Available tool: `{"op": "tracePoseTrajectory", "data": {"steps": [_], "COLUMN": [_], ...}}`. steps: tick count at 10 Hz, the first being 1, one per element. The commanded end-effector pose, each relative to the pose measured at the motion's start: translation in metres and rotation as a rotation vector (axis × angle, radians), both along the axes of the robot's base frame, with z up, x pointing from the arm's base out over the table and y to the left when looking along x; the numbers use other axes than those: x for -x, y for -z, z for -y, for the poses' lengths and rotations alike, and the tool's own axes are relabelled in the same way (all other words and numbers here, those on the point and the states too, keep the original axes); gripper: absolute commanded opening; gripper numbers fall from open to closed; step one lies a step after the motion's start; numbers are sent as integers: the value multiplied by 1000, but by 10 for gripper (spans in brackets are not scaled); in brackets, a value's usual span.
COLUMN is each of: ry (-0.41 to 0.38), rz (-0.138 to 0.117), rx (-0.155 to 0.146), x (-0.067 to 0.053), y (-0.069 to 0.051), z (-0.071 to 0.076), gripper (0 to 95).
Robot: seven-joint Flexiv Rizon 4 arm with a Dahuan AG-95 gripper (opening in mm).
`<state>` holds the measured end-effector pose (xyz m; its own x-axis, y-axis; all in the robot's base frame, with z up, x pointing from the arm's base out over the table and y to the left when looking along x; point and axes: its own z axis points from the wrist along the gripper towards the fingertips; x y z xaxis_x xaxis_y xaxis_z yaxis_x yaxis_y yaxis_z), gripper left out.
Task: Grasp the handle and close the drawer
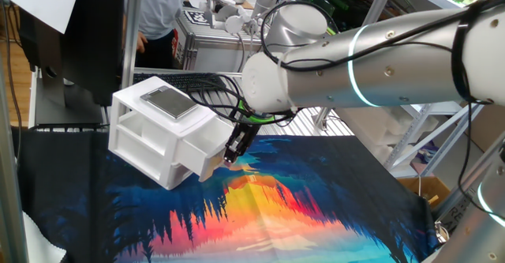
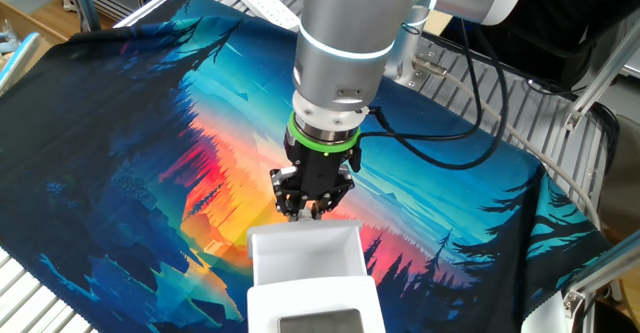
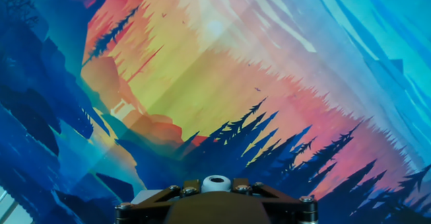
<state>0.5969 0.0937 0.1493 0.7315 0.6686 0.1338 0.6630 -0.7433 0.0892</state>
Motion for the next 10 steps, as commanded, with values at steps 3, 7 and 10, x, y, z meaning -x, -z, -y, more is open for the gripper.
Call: {"op": "tracePoseTrajectory", "data": {"steps": [3, 7, 10], "ry": [23, 43, 48], "rz": [-7, -6, -12], "rx": [-2, -5, -12], "x": [-3, -4, -8], "y": [-2, -4, 1], "z": [-7, -14, -18], "gripper": [0, 0, 0]}}
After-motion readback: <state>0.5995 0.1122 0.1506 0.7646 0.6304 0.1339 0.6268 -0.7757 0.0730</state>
